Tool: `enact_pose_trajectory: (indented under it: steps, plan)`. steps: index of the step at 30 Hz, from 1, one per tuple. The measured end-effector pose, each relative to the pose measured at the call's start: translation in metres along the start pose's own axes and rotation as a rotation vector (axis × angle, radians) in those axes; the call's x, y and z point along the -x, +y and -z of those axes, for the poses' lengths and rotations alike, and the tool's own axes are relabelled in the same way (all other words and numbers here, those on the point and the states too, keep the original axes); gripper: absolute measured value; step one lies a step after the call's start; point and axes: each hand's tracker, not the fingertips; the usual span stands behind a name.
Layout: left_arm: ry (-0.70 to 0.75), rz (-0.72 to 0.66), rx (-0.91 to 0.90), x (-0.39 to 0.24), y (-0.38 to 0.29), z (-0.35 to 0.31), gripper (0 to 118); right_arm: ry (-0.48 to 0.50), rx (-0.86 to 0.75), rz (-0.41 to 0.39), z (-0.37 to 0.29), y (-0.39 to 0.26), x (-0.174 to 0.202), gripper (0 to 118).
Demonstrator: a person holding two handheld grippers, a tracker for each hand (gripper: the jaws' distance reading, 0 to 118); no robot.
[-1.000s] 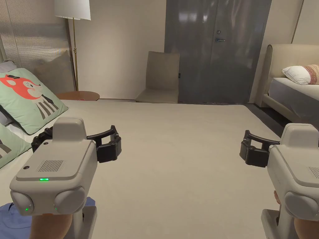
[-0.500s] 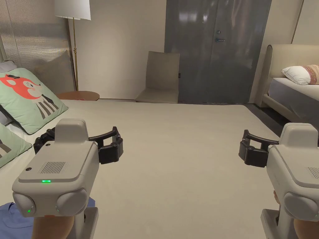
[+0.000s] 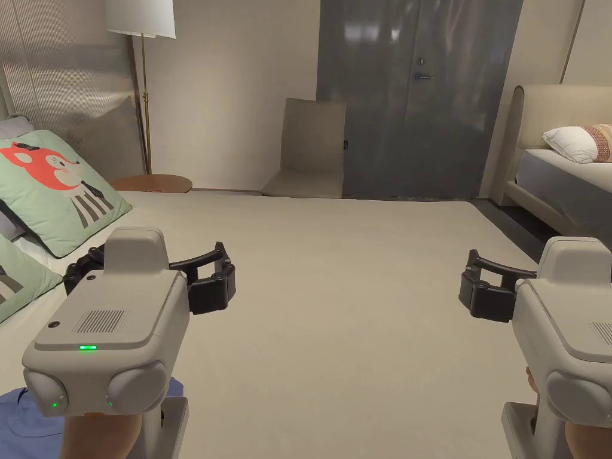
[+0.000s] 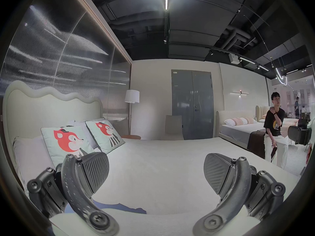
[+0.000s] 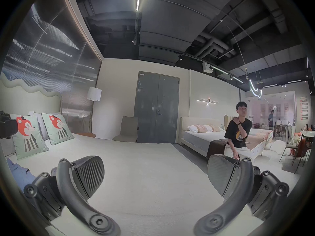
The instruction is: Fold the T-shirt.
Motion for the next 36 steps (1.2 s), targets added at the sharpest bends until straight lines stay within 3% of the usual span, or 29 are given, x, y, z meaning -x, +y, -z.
enact_pose_trajectory:
  steps: [36]
  plan:
    - [0.002, -0.003, -0.010, -0.0028, 0.0019, -0.0050, 111, 0.004, -0.008, 0.009, -0.0043, 0.0025, -0.0019, 118]
